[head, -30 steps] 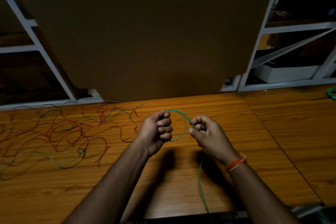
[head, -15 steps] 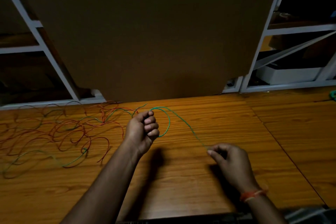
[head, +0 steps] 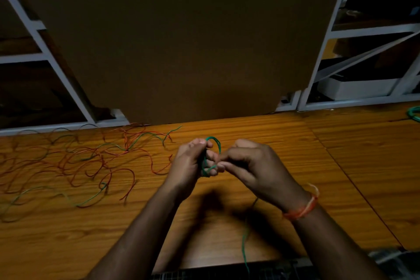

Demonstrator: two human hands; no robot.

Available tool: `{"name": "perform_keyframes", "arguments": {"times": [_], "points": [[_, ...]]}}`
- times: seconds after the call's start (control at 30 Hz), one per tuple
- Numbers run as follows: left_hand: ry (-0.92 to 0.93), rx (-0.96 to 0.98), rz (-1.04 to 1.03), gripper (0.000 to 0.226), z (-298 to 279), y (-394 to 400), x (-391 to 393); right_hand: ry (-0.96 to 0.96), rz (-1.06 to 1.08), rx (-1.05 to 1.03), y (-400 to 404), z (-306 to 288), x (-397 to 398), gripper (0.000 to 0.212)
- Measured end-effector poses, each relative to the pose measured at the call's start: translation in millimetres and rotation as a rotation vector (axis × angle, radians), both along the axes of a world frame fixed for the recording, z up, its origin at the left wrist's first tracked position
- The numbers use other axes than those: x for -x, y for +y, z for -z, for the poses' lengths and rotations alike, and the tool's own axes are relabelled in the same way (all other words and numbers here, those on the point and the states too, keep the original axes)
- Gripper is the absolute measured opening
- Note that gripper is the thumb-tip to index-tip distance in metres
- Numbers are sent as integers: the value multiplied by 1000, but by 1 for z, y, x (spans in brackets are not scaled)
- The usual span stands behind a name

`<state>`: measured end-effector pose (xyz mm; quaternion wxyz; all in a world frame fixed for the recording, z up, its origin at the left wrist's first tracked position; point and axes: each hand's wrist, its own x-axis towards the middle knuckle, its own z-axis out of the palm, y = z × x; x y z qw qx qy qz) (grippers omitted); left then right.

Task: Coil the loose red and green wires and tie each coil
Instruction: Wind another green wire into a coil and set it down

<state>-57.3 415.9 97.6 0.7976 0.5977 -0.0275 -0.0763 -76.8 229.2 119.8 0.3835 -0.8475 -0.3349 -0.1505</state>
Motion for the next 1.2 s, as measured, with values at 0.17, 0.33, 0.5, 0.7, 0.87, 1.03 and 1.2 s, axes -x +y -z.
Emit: {"name": "perform_keyframes", "arguments": {"times": [0.17, 0.33, 0.5, 0.7, 0.87, 1.03, 1.2], "points": [[-1, 15, 120, 22, -4, 5, 6, 70, -36, -84, 10, -21, -15, 24], [49, 143, 169, 29, -9, 16, 10, 160, 55, -202, 18, -13, -29, 21], [37, 123, 157, 20, -14, 23, 11, 463, 28, -240, 23, 4, -29, 22], [40, 100, 192, 26, -18, 25, 14, 505, -8, -268, 27, 14, -29, 37], [123, 251, 308, 27, -17, 26, 15, 499, -13, -359, 29, 26, -24, 32], [217, 675, 230, 31, -23, 39, 7, 658, 30, -577, 18, 58, -14, 12], [135, 802, 64, 38, -33, 67, 1, 682, 177, -755, -5, 93, 4, 16]]}}
